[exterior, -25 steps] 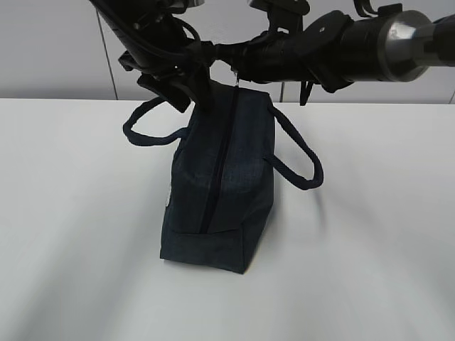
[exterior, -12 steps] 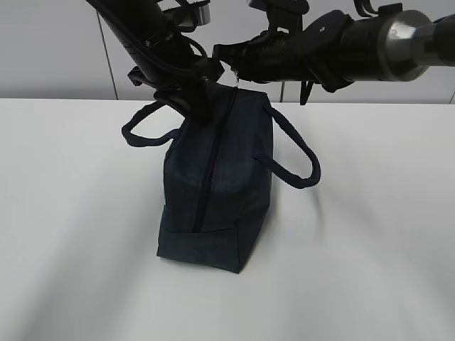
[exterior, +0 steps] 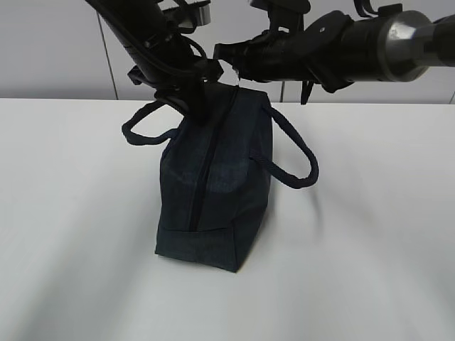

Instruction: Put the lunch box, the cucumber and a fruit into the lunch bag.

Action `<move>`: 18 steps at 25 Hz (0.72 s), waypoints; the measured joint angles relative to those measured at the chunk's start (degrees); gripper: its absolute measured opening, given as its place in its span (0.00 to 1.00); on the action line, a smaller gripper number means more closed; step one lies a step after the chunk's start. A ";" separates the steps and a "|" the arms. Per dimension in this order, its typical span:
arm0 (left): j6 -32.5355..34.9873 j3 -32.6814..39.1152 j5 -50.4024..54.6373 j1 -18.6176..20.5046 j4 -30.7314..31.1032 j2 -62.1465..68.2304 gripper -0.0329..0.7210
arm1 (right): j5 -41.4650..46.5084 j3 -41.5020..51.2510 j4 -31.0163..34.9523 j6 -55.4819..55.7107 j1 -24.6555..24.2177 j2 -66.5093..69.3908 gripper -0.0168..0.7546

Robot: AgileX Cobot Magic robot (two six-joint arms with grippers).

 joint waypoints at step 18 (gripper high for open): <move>5.76 0.00 -1.02 -1.81 -1.20 0.00 0.03 | 2.28 -0.97 4.57 -0.13 -2.53 1.89 0.02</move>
